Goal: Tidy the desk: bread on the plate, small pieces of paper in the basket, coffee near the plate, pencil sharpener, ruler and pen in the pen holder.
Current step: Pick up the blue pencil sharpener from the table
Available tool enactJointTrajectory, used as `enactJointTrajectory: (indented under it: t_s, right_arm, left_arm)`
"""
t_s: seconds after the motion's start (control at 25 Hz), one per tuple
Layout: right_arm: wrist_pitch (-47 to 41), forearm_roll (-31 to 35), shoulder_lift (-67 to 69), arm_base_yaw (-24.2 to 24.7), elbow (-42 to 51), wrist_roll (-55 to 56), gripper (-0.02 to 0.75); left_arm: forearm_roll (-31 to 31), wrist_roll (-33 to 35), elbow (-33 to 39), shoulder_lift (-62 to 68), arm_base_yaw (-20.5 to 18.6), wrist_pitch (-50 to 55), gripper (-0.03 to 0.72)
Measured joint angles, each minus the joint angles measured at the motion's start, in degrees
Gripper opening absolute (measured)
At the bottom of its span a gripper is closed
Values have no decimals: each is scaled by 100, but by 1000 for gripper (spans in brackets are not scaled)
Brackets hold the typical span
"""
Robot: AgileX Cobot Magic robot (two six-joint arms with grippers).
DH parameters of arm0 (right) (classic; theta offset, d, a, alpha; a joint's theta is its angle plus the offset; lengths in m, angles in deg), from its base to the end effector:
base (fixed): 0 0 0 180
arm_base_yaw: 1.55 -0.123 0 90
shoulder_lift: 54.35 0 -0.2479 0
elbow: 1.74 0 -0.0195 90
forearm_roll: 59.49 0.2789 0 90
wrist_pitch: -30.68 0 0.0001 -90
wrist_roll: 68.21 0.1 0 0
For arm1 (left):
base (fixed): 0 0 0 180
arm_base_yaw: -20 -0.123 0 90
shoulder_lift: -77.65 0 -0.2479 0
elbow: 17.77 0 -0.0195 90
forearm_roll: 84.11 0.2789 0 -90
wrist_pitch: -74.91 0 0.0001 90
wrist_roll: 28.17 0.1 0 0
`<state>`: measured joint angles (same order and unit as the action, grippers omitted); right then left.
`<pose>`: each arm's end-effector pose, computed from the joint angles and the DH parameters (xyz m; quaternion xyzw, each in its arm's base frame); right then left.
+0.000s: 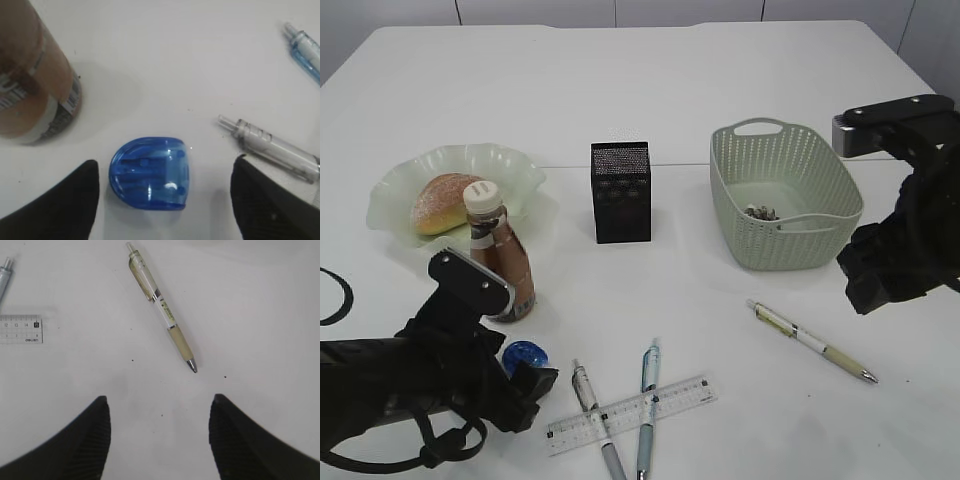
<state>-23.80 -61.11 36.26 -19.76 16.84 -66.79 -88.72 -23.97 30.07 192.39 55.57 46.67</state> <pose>0.2862 0.0917 0.2017 -0.1509 0.9782 0.0118 0.1421 0.2276 -0.1581 0.0179 0.2756 0.8796 -0.1012 0.3743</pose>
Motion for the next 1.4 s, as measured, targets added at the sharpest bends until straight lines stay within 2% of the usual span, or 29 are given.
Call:
enactJointTrajectory:
  t_s: [0.64, 0.84, 1.04, 1.2, 1.4]
  right_arm:
    - [0, 0, 0, 0, 0, 0, 458]
    - [0, -8, 0, 0, 0, 0, 458]
    - [0, -8, 0, 0, 0, 0, 458]
    - [0, -8, 0, 0, 0, 0, 458]
    - [0, -8, 0, 0, 0, 0, 458]
  left_arm:
    - [-25, 9, -4, 169, 0, -107, 578]
    - [-25, 9, -4, 169, 0, -135, 501]
    - [-25, 9, -4, 169, 0, -139, 458]
    - [-25, 9, -4, 169, 0, -148, 363]
    - [-58, 9, -4, 169, 0, -148, 356]
